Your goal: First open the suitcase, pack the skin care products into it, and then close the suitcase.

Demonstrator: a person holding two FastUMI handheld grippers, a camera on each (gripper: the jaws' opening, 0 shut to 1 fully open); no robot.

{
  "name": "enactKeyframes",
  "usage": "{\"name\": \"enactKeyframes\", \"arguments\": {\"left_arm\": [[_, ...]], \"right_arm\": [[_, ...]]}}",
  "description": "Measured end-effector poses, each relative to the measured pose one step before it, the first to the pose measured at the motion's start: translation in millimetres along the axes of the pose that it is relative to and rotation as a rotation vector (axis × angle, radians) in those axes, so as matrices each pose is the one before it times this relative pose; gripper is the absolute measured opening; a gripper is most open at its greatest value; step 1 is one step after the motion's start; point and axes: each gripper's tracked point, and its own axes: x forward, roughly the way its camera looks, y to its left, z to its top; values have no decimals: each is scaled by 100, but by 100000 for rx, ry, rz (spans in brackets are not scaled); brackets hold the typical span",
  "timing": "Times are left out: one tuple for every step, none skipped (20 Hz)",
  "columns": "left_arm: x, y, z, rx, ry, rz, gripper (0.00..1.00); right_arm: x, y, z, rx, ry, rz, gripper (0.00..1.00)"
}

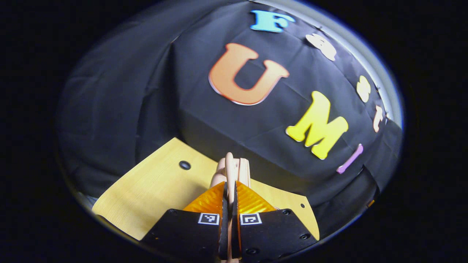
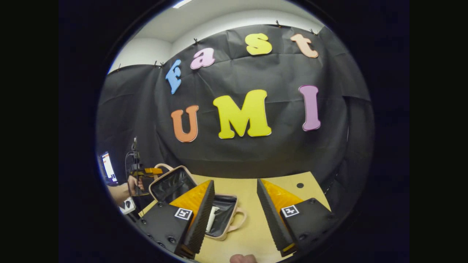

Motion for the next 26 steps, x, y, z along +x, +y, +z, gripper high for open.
{"name": "enactKeyframes", "arguments": {"left_arm": [[-144, -2029, -25, 2208, -880, -933, 7], [-206, -2202, -281, 2306, -632, -1228, 7], [-374, -1938, -427, 2316, -945, -1274, 7], [139, -1995, -595, 2328, -212, -1487, 6], [89, -1919, -890, 2636, 95, -1277, 7], [-221, -2041, -826, 4067, 167, -120, 7], [184, -1575, -802, 7135, -580, 1751, 7], [858, -1343, -841, 8407, -1167, 2423, 7], [343, -1460, -867, 7811, -1154, 1602, 7], [193, -1861, -391, 5374, -724, -210, 7], [256, -1877, -754, 2641, 145, -1929, 7], [278, -2109, -1038, 1578, 1393, -2721, 7], [481, -1904, -957, 1291, 1726, -1775, 7], [609, -1527, -1075, 1929, 1149, -955, 7], [683, -1139, -941, 2350, 1162, -450, 7], [920, -1354, -995, 2710, 1235, -332, 7], [587, -988, -761, 1850, 1044, -242, 7], [627, -1113, -989, 1903, 1082, -390, 7], [602, -964, -1222, 1515, 1306, -430, 7], [102, -863, -1174, 416, 1618, -127, 7], [323, -646, -735, 2153, 1321, 896, 8], [381, -449, -751, 3659, 763, 1339, 8], [282, -581, -398, 3581, 264, 664, 8], [517, -562, -538, 3244, 891, 563, 8], [449, -451, -691, 2993, 1661, 806, 8], [407, -397, -977, 2247, 2338, 552, 8]], "right_arm": [[-280, -548, 409, -1061, -1909, -1182, 70], [-435, -596, 451, -1449, -2225, -1587, 70], [-493, -618, 451, -1460, -2288, -1755, 70], [-344, -621, 372, -1062, -2060, -1490, 70], [-176, -546, 0, -580, -858, -790, 70], [-178, -474, -161, -378, -143, -338, 70], [-159, -495, -86, -333, 164, -628, 70], [-322, -549, 22, -34, -124, -564, 70], [-306, -528, -29, -264, 194, -882, 65], [-280, -699, -155, -172, 370, -1260, 70], [-395, -689, -147, -158, 530, -1332, 65], [-564, -947, -205, -355, 595, -2050, 65], [-448, -944, -72, 19, 211, -1744, 71], [-475, -1160, -37, 102, 120, -2494, 73], [-455, -1171, -28, 174, -111, -2426, 73], [-456, -1097, -4, 119, -156, -2724, 73], [-463, -1246, 127, 128, -522, -2736, 73], [-287, -1268, 82, -48, -622, -2873, 73], [-255, -1187, 93, -756, -345, -3028, 74], [-384, -1168, -31, -601, -300, -2416, 77], [-329, -912, 95, -15, 18, -1808, 78], [-278, -882, -172, 38, 299, -1623, 77], [-204, -883, -182, 326, 449, -1623, 77], [-96, -824, -217, 327, 662, -1511, 77], [-94, -643, -153, 247, 684, -1344, 77], [71, -523, -123, 215, 530, -977, 78]]}}
